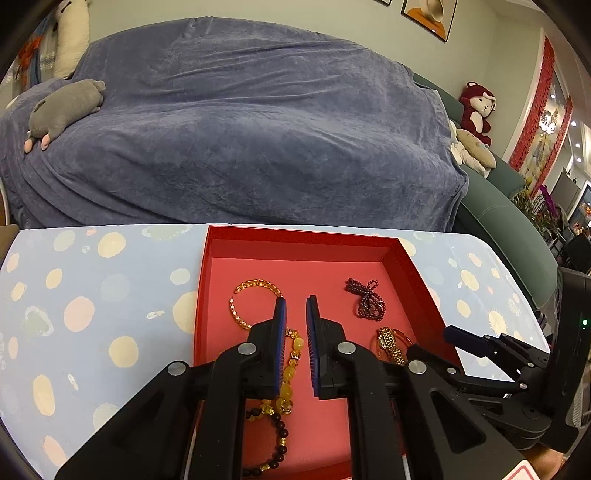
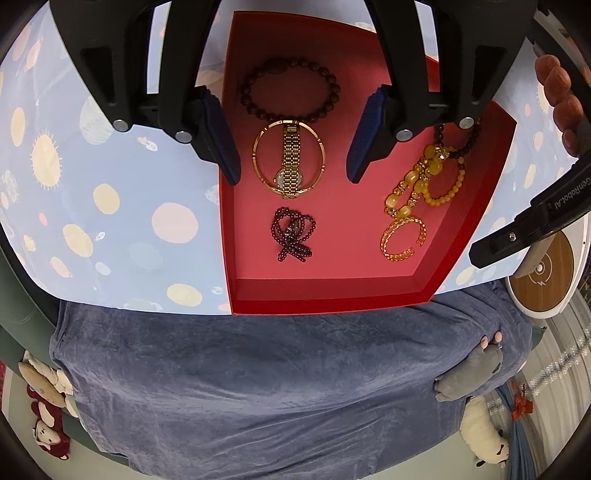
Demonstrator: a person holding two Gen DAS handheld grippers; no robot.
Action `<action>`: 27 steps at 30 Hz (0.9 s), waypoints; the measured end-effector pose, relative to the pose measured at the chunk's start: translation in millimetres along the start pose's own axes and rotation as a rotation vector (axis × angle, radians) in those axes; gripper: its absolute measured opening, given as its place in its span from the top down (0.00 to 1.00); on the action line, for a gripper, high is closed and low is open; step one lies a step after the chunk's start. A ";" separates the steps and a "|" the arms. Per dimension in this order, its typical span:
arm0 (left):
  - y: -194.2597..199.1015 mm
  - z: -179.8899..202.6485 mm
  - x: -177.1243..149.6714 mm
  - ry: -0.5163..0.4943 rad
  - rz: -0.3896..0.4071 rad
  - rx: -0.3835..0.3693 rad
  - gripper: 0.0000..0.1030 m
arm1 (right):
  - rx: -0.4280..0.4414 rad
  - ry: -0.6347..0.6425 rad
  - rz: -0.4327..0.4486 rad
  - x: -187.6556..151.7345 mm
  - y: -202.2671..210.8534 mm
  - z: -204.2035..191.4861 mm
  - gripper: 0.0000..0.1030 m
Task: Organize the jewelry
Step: 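Withdraw both tools from the box toward the gold hoop earrings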
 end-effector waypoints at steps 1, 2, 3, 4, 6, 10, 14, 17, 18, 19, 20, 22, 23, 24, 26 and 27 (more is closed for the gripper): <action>0.4 -1.1 -0.7 0.001 -0.001 0.001 0.90 | 0.001 0.001 0.006 -0.6 2.9 -0.3 0.44; 1.4 -2.1 -1.5 0.002 -0.002 0.002 0.90 | 0.005 0.002 0.009 -1.5 5.4 -0.6 0.44; 2.5 -3.2 -2.5 0.003 -0.003 0.006 0.90 | 0.009 0.002 0.012 -2.5 7.9 -1.0 0.44; 3.8 -4.4 -3.5 0.002 -0.004 0.008 0.90 | 0.011 0.003 0.015 -4.1 10.6 -1.1 0.44; 7.5 -6.9 -6.4 0.002 -0.004 0.018 0.90 | 0.007 0.013 0.024 -7.6 16.6 -2.5 0.44; 15.8 -10.5 -14.8 0.012 -0.004 0.029 0.90 | -0.003 0.047 0.049 -15.5 31.4 -8.9 0.44; 24.3 -9.3 -26.5 0.036 -0.010 0.021 0.90 | 0.013 0.062 0.062 -27.1 47.9 -12.9 0.44; 31.5 -5.3 -34.4 0.023 -0.004 0.044 0.90 | 0.024 0.064 0.070 -35.8 57.3 -12.3 0.44; 34.5 -4.4 -37.9 0.023 -0.001 0.045 0.89 | 0.023 0.064 0.072 -38.7 59.5 -11.7 0.44; 36.9 -3.9 -41.5 0.025 -0.001 0.050 0.88 | 0.024 0.065 0.073 -41.5 61.3 -11.3 0.44; 40.0 -3.7 -45.5 0.027 0.000 0.053 0.86 | 0.025 0.065 0.073 -44.1 62.9 -11.1 0.44; 46.0 -3.3 -52.9 0.028 0.005 0.056 0.84 | 0.030 0.057 0.072 -50.1 65.8 -9.4 0.44; 48.5 -2.9 -56.9 0.026 0.006 0.060 0.84 | 0.036 0.053 0.071 -54.0 67.4 -9.4 0.44; 51.3 -2.5 -60.8 0.025 0.008 0.064 0.84 | 0.041 0.050 0.071 -57.7 68.8 -9.3 0.44; 56.2 -1.1 -67.5 0.026 0.011 0.061 0.84 | 0.037 0.059 0.073 -65.4 71.2 -10.5 0.44; 58.2 0.0 -70.4 0.027 0.010 0.058 0.84 | 0.031 0.069 0.073 -68.8 71.8 -11.8 0.44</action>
Point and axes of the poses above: each gripper's, at about its wrist camera, not at the fingertips, and y roughly against the way its jaws point, z to its right, x to its top, the point moved 5 cm from there along -y, roughly the way its jaws point, and after that the axes turned 10 degrees about -z, right-handed, at the moved point
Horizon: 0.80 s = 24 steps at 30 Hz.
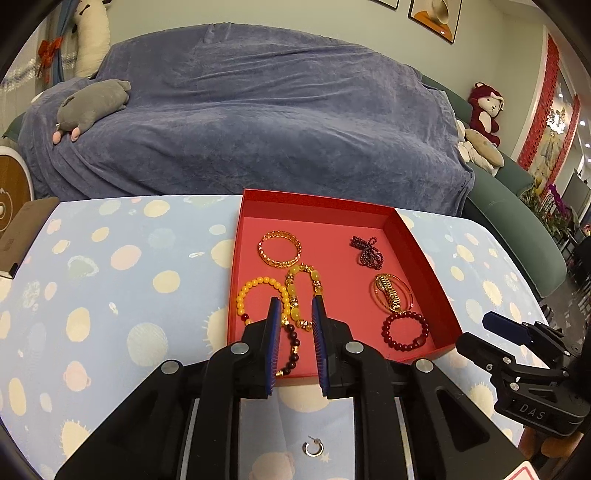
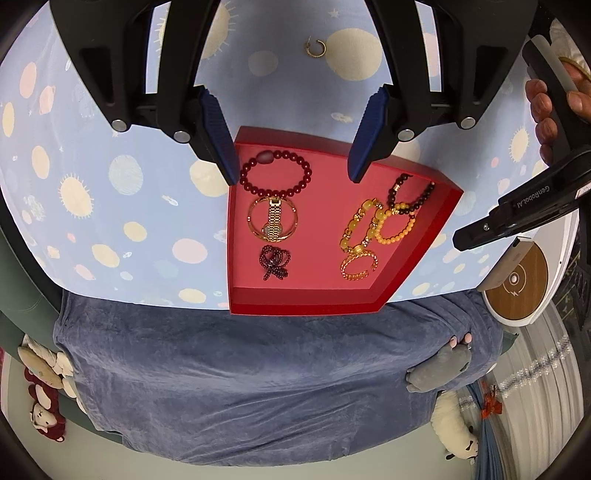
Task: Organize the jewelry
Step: 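Withdraw both tools from the box toward the gold hoop earrings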
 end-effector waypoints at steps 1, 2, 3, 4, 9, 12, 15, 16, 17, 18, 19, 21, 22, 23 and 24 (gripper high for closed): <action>1.9 0.9 -3.5 0.000 -0.001 -0.002 0.84 | -0.005 0.012 -0.001 -3.5 1.0 -1.6 0.44; 3.7 2.0 -7.1 -0.002 -0.001 -0.003 0.84 | -0.011 0.020 -0.001 -6.7 2.1 -2.7 0.44; 5.2 3.0 -11.4 -0.005 -0.002 -0.001 0.84 | -0.013 0.026 -0.001 -10.5 2.8 -3.7 0.44; 6.3 4.5 -15.2 -0.007 -0.004 0.001 0.84 | -0.013 0.031 -0.002 -14.0 3.8 -4.7 0.44; 5.7 6.4 -33.3 -0.010 -0.022 0.011 0.84 | -0.015 0.053 -0.013 -29.5 4.7 -7.9 0.45; 2.9 6.3 -40.5 -0.005 -0.033 0.022 0.84 | -0.012 0.050 -0.019 -36.2 4.9 -8.1 0.45; 1.2 5.5 -46.0 0.003 -0.040 0.031 0.84 | -0.009 0.047 -0.022 -41.1 5.1 -7.6 0.45; 0.7 5.3 -47.5 0.005 -0.043 0.034 0.84 | -0.009 0.045 -0.023 -42.9 4.9 -7.3 0.45; 0.2 5.4 -49.0 0.004 -0.043 0.037 0.84 | -0.006 0.043 -0.027 -45.0 4.3 -7.2 0.45; -0.1 6.0 -50.4 0.001 -0.043 0.039 0.84 | -0.003 0.040 -0.031 -46.9 3.6 -7.3 0.45; -0.5 6.5 -51.6 -0.002 -0.045 0.044 0.84 | -0.002 0.039 -0.033 -48.9 3.1 -8.0 0.45; -1.2 6.7 -55.2 -0.003 -0.048 0.047 0.84 | 0.002 0.041 -0.040 -53.7 2.1 -10.1 0.45; -2.2 6.2 -57.1 0.000 -0.052 0.046 0.84 | 0.004 0.042 -0.041 -56.2 1.7 -11.6 0.45; -3.1 6.1 -59.1 0.002 -0.056 0.044 0.84 | 0.004 0.046 -0.043 -57.9 1.5 -12.7 0.45; -4.0 6.1 -61.0 0.003 -0.060 0.045 0.84 | 0.003 0.048 -0.044 -59.7 1.4 -13.6 0.45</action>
Point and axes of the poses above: each gripper's, at about its wrist camera, not at the fingertips, and y roughly against the way its jaws point, z to its right, x to its top, the point moved 5 cm from there along -y, roughly the way its jaws point, and after that the axes turned 10 degrees about -z, right-handed, at the moved point
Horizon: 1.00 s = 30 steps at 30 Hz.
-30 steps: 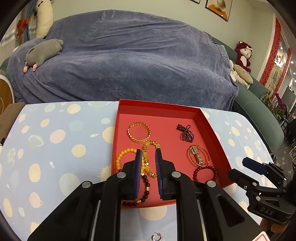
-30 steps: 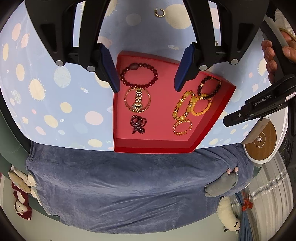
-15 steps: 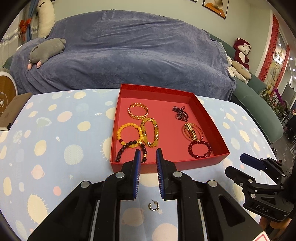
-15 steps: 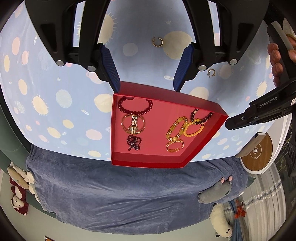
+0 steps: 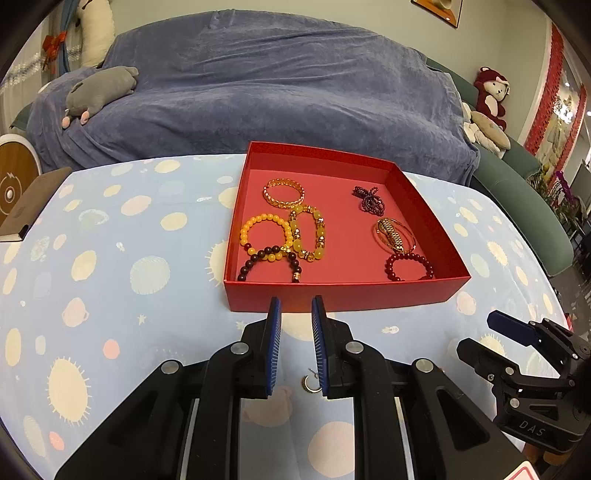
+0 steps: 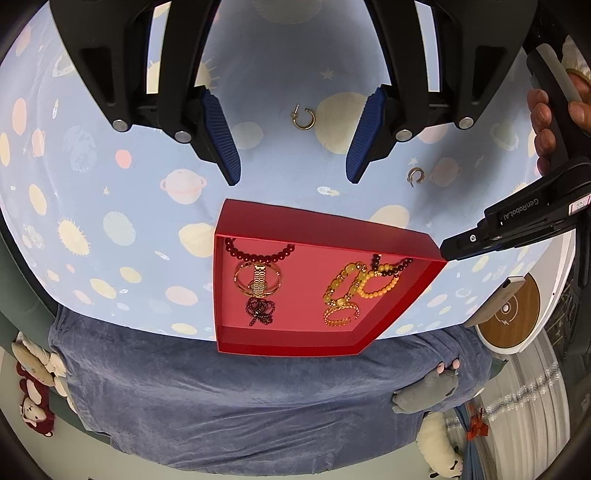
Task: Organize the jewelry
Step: 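Withdraw both tools from the box toward the gold hoop earrings, then grasp a gold hoop earring with the right tool while the left grasps the other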
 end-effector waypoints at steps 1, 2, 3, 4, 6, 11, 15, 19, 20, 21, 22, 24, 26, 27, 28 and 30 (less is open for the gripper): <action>-0.7 0.0 -1.6 -0.001 -0.002 0.004 0.84 | 0.001 0.001 -0.002 -2.2 -0.3 -0.8 0.45; -0.9 0.1 -3.3 -0.003 -0.004 0.009 0.84 | 0.004 -0.001 -0.005 -4.8 -0.9 -1.0 0.45; -1.8 -0.2 -5.7 -0.005 -0.007 0.013 0.84 | 0.009 -0.007 -0.010 -7.5 -1.7 -0.6 0.46; -2.7 -0.3 -8.4 -0.005 -0.013 0.012 0.84 | 0.013 -0.010 -0.016 -10.0 -2.9 -0.7 0.46; -4.9 -0.8 -14.0 -0.006 -0.025 0.012 0.84 | 0.013 -0.010 -0.029 -17.1 -5.7 -1.5 0.47; -10.1 -1.9 -27.9 -0.023 -0.049 0.021 0.84 | 0.014 -0.009 -0.058 -31.9 -12.7 -2.1 0.50; -14.5 -4.4 -36.4 -0.033 -0.066 0.020 0.83 | 0.017 -0.008 -0.076 -39.4 -18.2 -1.2 0.52; -18.6 -7.7 -42.0 -0.033 -0.080 0.026 0.76 | 0.019 -0.002 -0.090 -42.3 -23.8 -3.7 0.54; -19.1 -8.2 -43.2 -0.036 -0.080 0.027 0.75 | 0.018 0.002 -0.093 -43.4 -25.4 -4.6 0.55; -20.0 -8.0 -43.8 -0.039 -0.082 0.026 0.75 | 0.016 0.005 -0.097 -43.8 -27.2 -5.3 0.56; -20.5 -8.0 -44.3 -0.042 -0.085 0.026 0.74 | 0.017 0.006 -0.101 -43.7 -29.0 -5.3 0.56; -21.5 -8.0 -45.5 -0.043 -0.089 0.021 0.74 | 0.019 0.002 -0.108 -44.4 -32.8 -5.3 0.59; -21.9 -8.1 -46.8 -0.045 -0.091 0.015 0.74 | 0.013 0.003 -0.111 -44.2 -35.4 -5.0 0.60; -21.7 -8.2 -47.9 -0.046 -0.092 0.014 0.74 | 0.010 0.005 -0.110 -43.7 -36.0 -5.1 0.60; -22.0 -7.9 -47.9 -0.048 -0.094 0.011 0.74 | 0.007 0.008 -0.109 -43.5 -36.6 -5.6 0.61; -22.9 -7.3 -48.6 -0.051 -0.099 0.004 0.74 | 0.002 0.014 -0.106 -42.3 -37.3 -6.5 0.61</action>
Point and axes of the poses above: each gripper's, at about its wrist camera, not at the fingertips, and y roughly against the way its jaws point, z to its right, x to its top, the point moved 5 cm from there along -y, roughly the way its jaws point, and after that the axes turned 10 degrees about -z, right-handed, at the moved point
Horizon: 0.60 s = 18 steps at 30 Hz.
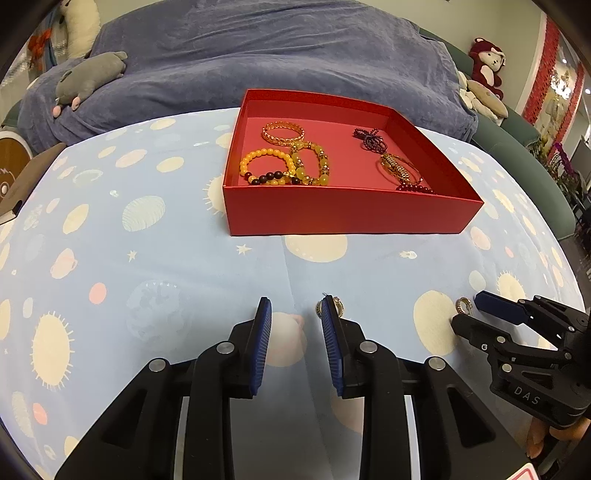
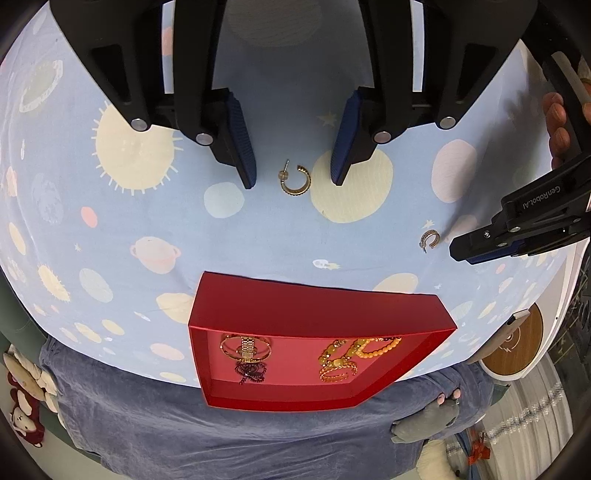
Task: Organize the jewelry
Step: 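Grasp a gold hoop earring with the right tool while the left grasps the other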
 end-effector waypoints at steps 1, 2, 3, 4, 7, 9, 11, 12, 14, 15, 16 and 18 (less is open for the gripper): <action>-0.7 0.1 0.0 -0.001 -0.002 -0.002 0.74 | -0.002 0.003 0.001 0.3 -0.2 -0.7 0.62; -1.3 0.9 -0.4 -0.002 -0.004 -0.003 0.74 | -0.008 0.006 0.003 0.5 -0.5 -1.0 0.69; -1.8 1.2 -0.7 -0.004 -0.005 -0.003 0.74 | -0.018 0.011 0.005 0.8 -0.7 -1.2 0.72; -2.4 1.8 -0.4 -0.005 -0.007 -0.003 0.74 | -0.022 0.014 0.006 1.2 -0.7 -1.2 0.73; -3.8 3.8 -1.4 -0.009 -0.011 -0.007 0.74 | -0.027 0.010 0.008 1.8 -0.9 0.7 0.79; -4.7 6.2 -2.2 -0.015 -0.014 -0.011 0.73 | -0.027 0.008 0.008 2.2 -1.1 1.3 0.83; -6.4 9.1 -2.2 -0.021 -0.018 -0.015 0.70 | -0.027 0.009 0.007 2.4 -1.0 1.4 0.83; -6.9 10.7 -2.7 -0.024 -0.018 -0.014 0.66 | -0.029 0.011 0.008 2.5 -0.9 1.5 0.83; -7.5 14.4 -3.6 -0.032 -0.016 -0.017 0.64 | -0.032 0.011 0.008 3.1 -0.6 1.7 0.83; -7.9 16.9 -4.1 -0.039 -0.017 -0.020 0.64 | -0.031 0.010 0.009 3.5 -0.3 2.1 0.83; -8.6 19.2 -4.4 -0.044 -0.019 -0.023 0.64 | -0.029 0.008 0.009 3.8 -0.3 2.5 0.83; -11.0 22.3 -4.9 -0.050 -0.022 -0.026 0.64 | -0.027 0.003 0.009 4.2 0.5 3.8 0.83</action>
Point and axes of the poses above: each gripper's, at about its wrist camera, not at the fingertips, and y roughly against the way its jaws point, z to its right, x to its top, the point moved 5 cm from there along -y, roughly the way its jaws point, and after that the axes turned 10 degrees about -z, right-handed, at the moved point
